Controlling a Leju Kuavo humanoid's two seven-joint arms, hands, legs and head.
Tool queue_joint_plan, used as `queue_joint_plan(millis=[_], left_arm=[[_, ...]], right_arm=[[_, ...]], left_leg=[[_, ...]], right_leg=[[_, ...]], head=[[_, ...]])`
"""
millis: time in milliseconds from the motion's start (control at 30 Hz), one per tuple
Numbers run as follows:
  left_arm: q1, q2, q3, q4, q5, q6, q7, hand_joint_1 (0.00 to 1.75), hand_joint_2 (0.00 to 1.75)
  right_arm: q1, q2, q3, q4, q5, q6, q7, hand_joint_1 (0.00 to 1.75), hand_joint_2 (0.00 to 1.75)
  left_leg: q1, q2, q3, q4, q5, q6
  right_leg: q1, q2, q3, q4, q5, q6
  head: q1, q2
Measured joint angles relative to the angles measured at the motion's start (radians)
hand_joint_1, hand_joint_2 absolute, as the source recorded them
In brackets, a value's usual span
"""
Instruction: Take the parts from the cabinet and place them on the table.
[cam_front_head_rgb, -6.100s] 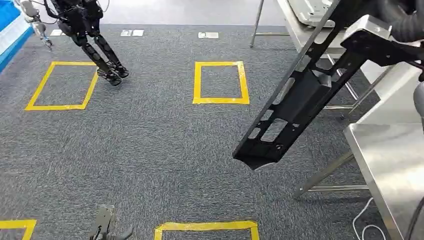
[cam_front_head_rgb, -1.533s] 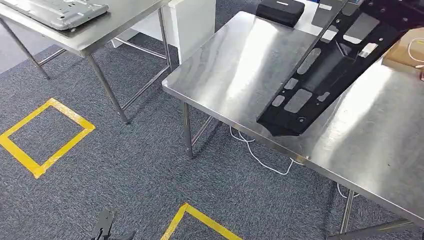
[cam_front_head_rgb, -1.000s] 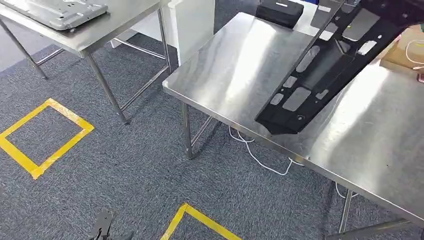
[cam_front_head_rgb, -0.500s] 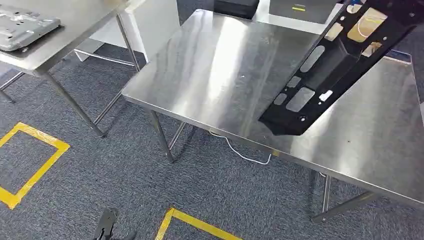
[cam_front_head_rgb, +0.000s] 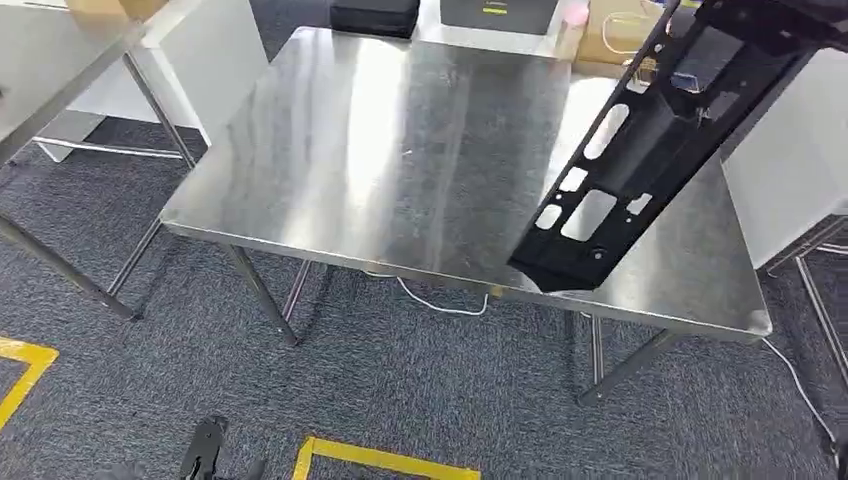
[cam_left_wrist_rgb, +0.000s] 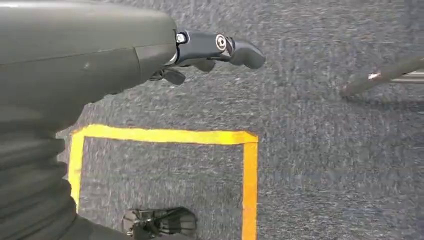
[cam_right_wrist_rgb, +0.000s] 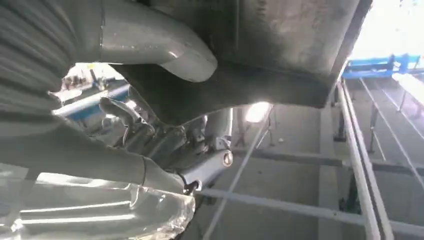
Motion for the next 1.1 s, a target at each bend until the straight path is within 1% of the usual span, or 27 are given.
queue_joint_plan(millis=[33, 67, 100, 133, 167, 200, 233, 267, 300, 333, 400, 433, 467, 500, 533, 567, 600, 633, 667, 700, 733, 767, 800, 867, 900, 967, 1100], left_arm=[[0.000, -0.001, 0.000, 0.000, -0.002, -0.003, 0.001, 0.00, 1.75], [0.001, -0.002, 0.000, 0.000, -0.003, -0.003, 0.000, 0.00, 1.75], [0.000, -0.002, 0.000, 0.000, -0.003, -0.003, 0.000, 0.00, 1.75], [0.000, -0.002, -0.001, 0.000, -0.005, -0.003, 0.000, 0.00, 1.75], [0.000, -0.002, -0.001, 0.000, -0.006, -0.003, 0.000, 0.00, 1.75], [0.000, -0.003, -0.001, 0.000, -0.007, -0.003, 0.000, 0.00, 1.75], [-0.001, -0.004, -0.001, 0.000, -0.008, -0.003, 0.000, 0.00, 1.75], [-0.001, -0.003, -0.001, 0.000, -0.009, -0.003, 0.000, 0.00, 1.75], [-0.001, -0.001, -0.002, 0.000, -0.010, -0.003, 0.000, 0.00, 1.75], [-0.001, -0.001, -0.002, 0.000, -0.010, -0.003, 0.001, 0.00, 1.75], [-0.003, -0.002, -0.002, 0.000, -0.010, -0.003, 0.000, 0.00, 1.75], [-0.006, -0.002, -0.002, 0.000, -0.010, -0.003, 0.000, 0.00, 1.75], [-0.010, 0.000, -0.002, -0.001, -0.010, -0.003, 0.000, 0.00, 1.75], [-0.011, 0.000, -0.002, -0.001, -0.010, -0.003, -0.001, 0.00, 1.75], [-0.009, 0.000, -0.002, 0.000, -0.010, -0.003, -0.001, 0.00, 1.75], [-0.007, 0.000, -0.001, 0.000, -0.010, -0.003, -0.001, 0.00, 1.75], [-0.005, 0.001, -0.001, 0.000, -0.010, -0.003, -0.001, 0.00, 1.75], [-0.006, 0.001, -0.001, 0.000, -0.010, -0.003, -0.001, 0.00, 1.75], [-0.006, 0.001, -0.001, 0.000, -0.009, -0.003, -0.001, 0.00, 1.75], [-0.006, 0.001, -0.001, 0.000, -0.009, -0.002, -0.001, 0.00, 1.75], [-0.005, 0.002, -0.001, 0.000, -0.008, -0.002, -0.001, 0.00, 1.75], [-0.005, 0.004, -0.001, 0.000, -0.008, -0.001, -0.001, 0.00, 1.75], [-0.005, 0.007, -0.001, 0.000, -0.008, 0.000, 0.000, 0.00, 1.75], [-0.004, 0.007, -0.001, 0.000, -0.008, 0.000, 0.000, 0.00, 1.75], [-0.004, 0.007, 0.000, 0.000, -0.005, 0.000, 0.000, 0.00, 1.75], [-0.003, 0.007, 0.000, 0.000, -0.003, 0.000, -0.002, 0.00, 1.75], [-0.002, 0.008, 0.001, 0.000, -0.002, 0.006, -0.002, 0.00, 1.75]], right_arm=[[-0.009, 0.010, 0.007, 0.001, -0.004, 0.006, -0.005, 1.75, 1.75], [-0.010, 0.018, 0.013, 0.002, -0.013, 0.014, -0.012, 1.75, 1.75], [-0.010, 0.028, 0.019, 0.003, -0.019, 0.022, -0.017, 1.75, 1.75], [-0.011, 0.038, 0.028, 0.007, -0.024, 0.027, -0.020, 1.75, 1.75], [-0.015, 0.045, 0.034, 0.009, -0.026, 0.032, -0.023, 1.75, 1.75], [-0.023, 0.054, 0.042, 0.010, -0.026, 0.034, -0.025, 1.75, 1.75], [-0.033, 0.064, 0.049, 0.013, -0.027, 0.038, -0.026, 1.75, 1.75], [-0.040, 0.071, 0.055, 0.017, -0.028, 0.040, -0.027, 1.75, 1.75], [-0.053, 0.083, 0.064, 0.022, -0.035, 0.042, -0.039, 1.75, 1.75], [-0.056, 0.091, 0.069, 0.027, -0.045, 0.048, -0.048, 1.75, 1.75], [-0.059, 0.104, 0.077, 0.040, -0.069, 0.054, -0.071, 1.75, 1.75], [-0.064, 0.112, 0.084, 0.045, -0.077, 0.054, -0.076, 1.75, 1.75], [-0.069, 0.122, 0.089, 0.047, -0.080, 0.053, -0.078, 1.75, 1.75], [-0.076, 0.130, 0.093, 0.053, -0.082, 0.054, -0.078, 1.75, 1.75], [-0.081, 0.143, 0.098, 0.057, -0.084, 0.054, -0.078, 1.75, 1.75], [-0.081, 0.153, 0.101, 0.060, -0.084, 0.054, -0.079, 1.75, 1.75], [-0.081, 0.161, 0.106, 0.064, -0.085, 0.053, -0.081, 1.75, 1.75], [-0.083, 0.167, 0.114, 0.069, -0.086, 0.052, -0.086, 1.75, 1.75], [-0.087, 0.173, 0.120, 0.074, -0.098, 0.052, -0.101, 1.75, 1.75], [-0.092, 0.179, 0.124, 0.078, -0.111, 0.052, -0.118, 1.75, 1.75], [-0.097, 0.185, 0.129, 0.080, -0.119, 0.052, -0.131, 1.75, 1.75], [-0.102, 0.196, 0.134, 0.083, -0.124, 0.052, -0.142, 1.75, 1.75], [-0.107, 0.207, 0.138, 0.090, -0.134, 0.052, -0.153, 1.75, 1.75], [-0.114, 0.229, 0.148, 0.112, -0.156, 0.049, -0.174, 1.75, 1.75], [-0.115, 0.241, 0.153, 0.122, -0.167, 0.045, -0.183, 1.75, 1.75], [-0.126, 0.264, 0.164, 0.152, -0.185, 0.037, -0.194, 1.75, 1.75], [-0.153, 0.311, 0.172, 0.202, -0.219, 0.025, -0.218, 1.75, 1.75]], left_leg=[[0.000, 0.018, 0.001, 0.000, -0.002, -0.002], [0.000, 0.037, 0.003, 0.000, -0.004, -0.004], [0.002, 0.049, 0.003, 0.001, -0.007, -0.006], [0.006, 0.067, 0.004, 0.002, -0.010, -0.012], [0.008, 0.079, 0.006, 0.002, -0.013, -0.016], [0.013, 0.092, 0.009, 0.004, -0.017, -0.023], [0.017, 0.104, 0.012, 0.008, -0.022, -0.032], [0.011, 0.112, 0.014, 0.015, -0.030, -0.043], [0.009, 0.123, 0.010, 0.020, -0.035, -0.053], [0.005, 0.130, 0.016, 0.020, -0.036, -0.058], [0.005, 0.146, 0.023, 0.015, -0.037, -0.063], [0.010, 0.155, 0.021, 0.023, -0.046, -0.071], [0.018, 0.110, 0.019, 0.040, -0.065, -0.075], [0.019, 0.065, -0.004, 0.093, -0.100, -0.073], [0.017, 0.038, -0.045, 0.181, -0.144, -0.073], [0.017, 0.027, -0.083, 0.258, -0.176, -0.074], [0.017, 0.022, -0.121, 0.326, -0.193, -0.074], [0.017, 0.022, -0.141, 0.350, -0.186, -0.072], [0.017, 0.022, -0.137, 0.323, -0.156, -0.068], [0.017, 0.022, -0.112, 0.258, -0.109, -0.062], [0.017, 0.021, -0.078, 0.180, -0.064, -0.057], [0.016, 0.015, -0.040, 0.091, -0.019, -0.047], [0.011, 0.007, -0.026, 0.057, -0.022, -0.043], [0.012, 0.013, -0.024, 0.039, -0.022, -0.058], [0.007, 0.014, -0.025, 0.041, -0.021, -0.065], [-0.004, 0.010, -0.029, 0.042, -0.018, -0.058], [-0.010, 0.002, -0.033, 0.042, -0.013, -0.050]], right_leg=[[-0.004, -0.017, -0.038, 0.079, -0.032, 0.001], [-0.009, -0.022, -0.075, 0.149, -0.055, 0.004], [-0.015, -0.026, -0.100, 0.198, -0.066, 0.012], [-0.024, -0.032, -0.102, 0.200, -0.058, 0.027], [-0.031, -0.037, -0.082, 0.159, -0.038, 0.040], [-0.038, -0.048, -0.040, 0.081, -0.005, 0.057], [-0.046, -0.075, 0.014, -0.020, 0.032, 0.074], [-0.048, -0.120, 0.047, -0.091, 0.045, 0.080], [-0.024, -0.116, 0.058, -0.084, 0.045, 0.068], [-0.027, -0.096, 0.052, -0.082, 0.046, 0.048], [-0.021, -0.079, 0.045, -0.073, 0.041, 0.036], [-0.038, -0.067, 0.050, -0.076, 0.042, 0.024], [-0.045, -0.056, 0.050, -0.077, 0.042, 0.019], [-0.043, -0.053, 0.051, -0.077, 0.042, 0.002], [-0.041, -0.043, 0.050, -0.077, 0.043, -0.010], [-0.037, -0.037, 0.051, -0.077, 0.042, -0.010], [-0.033, -0.029, 0.051, -0.077, 0.041, -0.012], [-0.028, -0.021, 0.052, -0.077, 0.041, -0.012], [-0.026, -0.014, 0.054, -0.076, 0.041, -0.012], [-0.024, -0.008, 0.056, -0.076, 0.041, -0.012], [-0.023, -0.003, 0.057, -0.075, 0.041, -0.012], [-0.022, 0.002, 0.057, -0.076, 0.041, -0.012], [-0.012, 0.008, 0.054, -0.072, 0.041, -0.010], [-0.003, 0.011, 0.046, -0.067, 0.039, -0.009], [0.001, 0.011, 0.043, -0.069, 0.040, -0.008], [-0.004, 0.008, 0.041, -0.070, 0.043, -0.001], [-0.010, 0.002, 0.041, -0.075, 0.046, 0.004]], head=[[-0.001, 0.000], [-0.002, 0.000], [-0.001, 0.000], [0.001, 0.000], [0.000, 0.000], [0.001, 0.000], [0.000, 0.000], [0.003, 0.000], [0.005, 0.000], [-0.001, 0.000], [-0.002, 0.000], [-0.006, 0.000], [-0.009, 0.000], [-0.009, 0.000], [-0.011, 0.000], [-0.011, 0.000], [-0.012, 0.000], [-0.011, 0.000], [-0.012, 0.000], [-0.011, 0.000], [-0.012, 0.000], [-0.012, 0.000], [-0.011, 0.000], [-0.010, 0.000], [-0.010, 0.000], [-0.010, 0.000], [-0.009, 0.000]])
